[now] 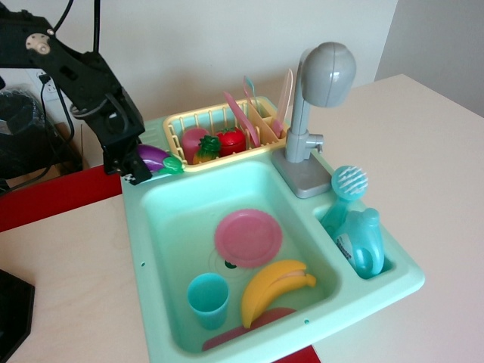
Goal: Put eggplant on plate
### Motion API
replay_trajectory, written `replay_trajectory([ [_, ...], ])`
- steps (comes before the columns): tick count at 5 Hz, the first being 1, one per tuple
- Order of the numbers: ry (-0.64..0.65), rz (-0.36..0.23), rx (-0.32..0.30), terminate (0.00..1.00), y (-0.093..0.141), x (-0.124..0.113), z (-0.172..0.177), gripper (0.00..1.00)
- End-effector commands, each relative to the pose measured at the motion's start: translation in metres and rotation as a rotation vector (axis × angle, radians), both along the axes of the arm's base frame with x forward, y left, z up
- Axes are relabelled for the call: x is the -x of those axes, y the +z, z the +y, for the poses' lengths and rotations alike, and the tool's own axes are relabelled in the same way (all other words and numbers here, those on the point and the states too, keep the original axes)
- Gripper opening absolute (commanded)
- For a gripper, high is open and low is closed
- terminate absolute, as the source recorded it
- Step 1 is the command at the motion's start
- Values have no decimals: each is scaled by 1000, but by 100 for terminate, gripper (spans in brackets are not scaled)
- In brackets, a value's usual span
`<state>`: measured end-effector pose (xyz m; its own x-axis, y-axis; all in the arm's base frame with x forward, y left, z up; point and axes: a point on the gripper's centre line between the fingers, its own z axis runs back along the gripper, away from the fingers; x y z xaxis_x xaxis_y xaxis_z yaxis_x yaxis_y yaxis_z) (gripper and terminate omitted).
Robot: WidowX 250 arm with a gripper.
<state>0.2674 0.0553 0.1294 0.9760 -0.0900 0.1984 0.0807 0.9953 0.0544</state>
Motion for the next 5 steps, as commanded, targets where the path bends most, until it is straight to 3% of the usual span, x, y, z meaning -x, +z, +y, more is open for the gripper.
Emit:
replay_trajectory([
  [1, -119, -39, 15, 0, 7, -38, -36, 0],
  [3, -188, 26, 83, 0, -21, -65, -84, 0],
  [5, -182, 30, 48, 0, -42, -74, -91, 0],
])
